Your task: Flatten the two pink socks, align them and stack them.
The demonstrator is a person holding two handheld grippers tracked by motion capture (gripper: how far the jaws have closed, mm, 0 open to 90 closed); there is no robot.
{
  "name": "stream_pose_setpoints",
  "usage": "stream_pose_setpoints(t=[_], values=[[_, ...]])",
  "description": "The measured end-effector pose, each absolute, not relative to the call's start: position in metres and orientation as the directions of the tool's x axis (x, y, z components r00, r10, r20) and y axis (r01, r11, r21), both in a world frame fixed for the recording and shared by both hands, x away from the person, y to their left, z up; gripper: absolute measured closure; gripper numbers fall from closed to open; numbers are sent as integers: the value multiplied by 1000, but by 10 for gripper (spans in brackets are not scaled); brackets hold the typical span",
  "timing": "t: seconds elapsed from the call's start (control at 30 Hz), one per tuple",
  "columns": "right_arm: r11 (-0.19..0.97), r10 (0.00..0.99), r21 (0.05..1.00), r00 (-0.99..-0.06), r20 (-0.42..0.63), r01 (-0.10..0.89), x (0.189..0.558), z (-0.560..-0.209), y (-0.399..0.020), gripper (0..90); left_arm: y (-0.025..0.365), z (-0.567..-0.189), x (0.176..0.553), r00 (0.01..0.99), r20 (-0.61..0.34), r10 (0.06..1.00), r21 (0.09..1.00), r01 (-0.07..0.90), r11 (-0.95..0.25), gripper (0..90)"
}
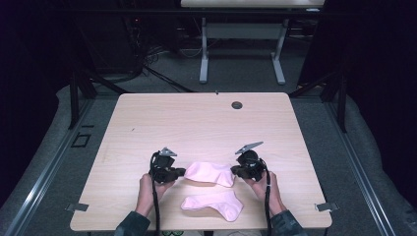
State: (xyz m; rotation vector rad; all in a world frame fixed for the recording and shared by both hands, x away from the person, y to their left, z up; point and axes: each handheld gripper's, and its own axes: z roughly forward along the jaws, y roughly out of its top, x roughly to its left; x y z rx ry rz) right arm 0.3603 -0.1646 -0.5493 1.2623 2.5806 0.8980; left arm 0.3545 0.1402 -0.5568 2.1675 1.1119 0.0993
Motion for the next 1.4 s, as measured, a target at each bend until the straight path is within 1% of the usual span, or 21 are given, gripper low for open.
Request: stream_pose_setpoints(t=[0.03, 0.07, 0.1, 0.17, 0.2, 0.27, 0.37, 0.5, 0.57, 0.67, 0.83, 1.07, 1.2, 1.33, 1.4], values=[[491, 755, 541, -643, 126, 682, 361, -552, -164, 840, 140, -558, 354, 624, -234, 745, 605, 693, -391, 837], [484, 758, 537, -638, 138, 691, 361, -554, -164, 813, 141, -557, 354, 617, -233, 752, 598, 700, -390, 762], [491, 759, 529, -638, 130, 692, 362, -554, -165, 762, 142, -555, 353, 613, -231, 756, 599, 701, -386, 685], [463, 760, 554, -632, 154, 692, 362, -551, -169, 697, 146, -550, 351, 596, -218, 773, 616, 699, -365, 555], [450, 767, 565, -624, 152, 691, 362, -548, -172, 657, 147, -546, 350, 589, -214, 780, 625, 696, -354, 517], [418, 770, 594, -615, 170, 687, 363, -541, -176, 625, 150, -541, 350, 582, -197, 789, 638, 687, -348, 459], [418, 775, 602, -613, 155, 680, 365, -535, -176, 594, 147, -539, 354, 582, -183, 792, 633, 686, -358, 447], [443, 773, 582, -619, 137, 682, 367, -540, -167, 594, 136, -545, 360, 591, -177, 787, 614, 691, -381, 467], [469, 770, 559, -626, 120, 684, 369, -546, -162, 603, 132, -548, 363, 597, -173, 783, 600, 695, -396, 502], [475, 774, 539, -622, 120, 695, 370, -551, -158, 622, 128, -551, 365, 599, -156, 786, 586, 696, -414, 555], [479, 776, 538, -621, 110, 694, 371, -553, -156, 642, 125, -553, 366, 617, -130, 776, 565, 689, -453, 630], [483, 782, 523, -614, 103, 702, 371, -558, -153, 673, 118, -556, 364, 636, -98, 765, 541, 679, -495, 706], [496, 777, 517, -622, 94, 698, 370, -560, -152, 713, 115, -559, 363, 642, -86, 762, 535, 675, -508, 764], [479, 782, 536, -616, 100, 695, 368, -561, -150, 746, 115, -560, 362, 647, -83, 758, 532, 672, -515, 816], [494, 775, 529, -625, 91, 690, 367, -561, -150, 770, 114, -560, 362, 651, -74, 756, 532, 667, -522, 848]])
